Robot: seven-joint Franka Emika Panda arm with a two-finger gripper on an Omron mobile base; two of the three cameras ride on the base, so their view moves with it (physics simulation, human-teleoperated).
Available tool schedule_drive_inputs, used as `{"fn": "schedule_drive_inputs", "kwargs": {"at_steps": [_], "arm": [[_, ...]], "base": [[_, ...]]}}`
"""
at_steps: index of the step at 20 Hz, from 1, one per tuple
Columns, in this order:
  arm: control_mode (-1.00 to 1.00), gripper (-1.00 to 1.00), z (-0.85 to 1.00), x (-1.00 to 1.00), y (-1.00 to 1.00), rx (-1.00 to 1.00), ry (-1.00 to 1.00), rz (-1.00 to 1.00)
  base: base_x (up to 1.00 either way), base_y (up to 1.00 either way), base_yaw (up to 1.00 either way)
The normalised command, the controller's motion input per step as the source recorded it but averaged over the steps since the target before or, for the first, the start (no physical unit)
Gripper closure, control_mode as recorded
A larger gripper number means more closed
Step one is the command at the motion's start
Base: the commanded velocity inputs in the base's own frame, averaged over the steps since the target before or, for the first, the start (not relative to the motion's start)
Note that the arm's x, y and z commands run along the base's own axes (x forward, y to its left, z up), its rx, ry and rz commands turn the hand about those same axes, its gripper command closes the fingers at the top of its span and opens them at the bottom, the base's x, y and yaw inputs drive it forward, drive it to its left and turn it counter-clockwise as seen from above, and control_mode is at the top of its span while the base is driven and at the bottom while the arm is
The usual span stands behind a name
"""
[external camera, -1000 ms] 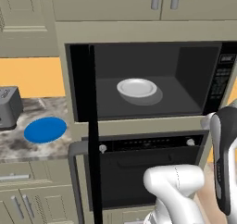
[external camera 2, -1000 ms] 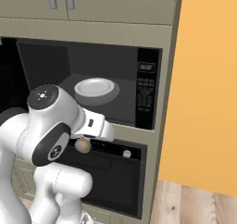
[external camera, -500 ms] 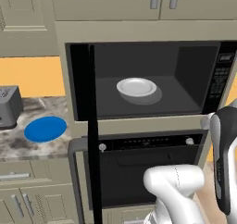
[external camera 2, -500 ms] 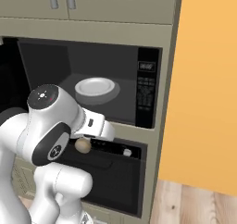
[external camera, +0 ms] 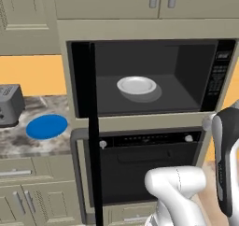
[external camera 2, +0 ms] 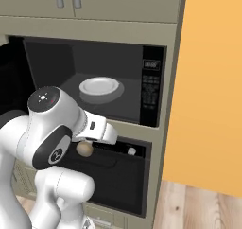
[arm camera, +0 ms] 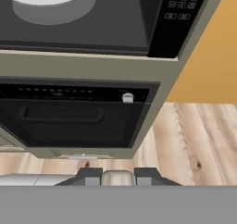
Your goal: Pick the mushroom from the counter and place it in the microwave. Then turn on the microwave.
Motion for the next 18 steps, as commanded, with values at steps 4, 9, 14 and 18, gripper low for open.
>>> {"fn": "schedule_drive_inputs", "kwargs": {"at_steps": [4, 9, 14, 18], "arm": [[1.0, 1.0, 0.0, 0.0, 0.0, 0.0, 0.0, 0.0], [1.0, 1.0, 0.0, 0.0, 0.0, 0.0, 0.0, 0.0], [1.0, 1.0, 0.0, 0.0, 0.0, 0.0, 0.0, 0.0], [1.0, 1.0, 0.0, 0.0, 0.0, 0.0, 0.0, 0.0]], "base": [[-0.31, 0.11, 0.0], [-0.28, 0.17, 0.0], [-0.12, 0.23, 0.0], [-0.03, 0.34, 0.0]]}}
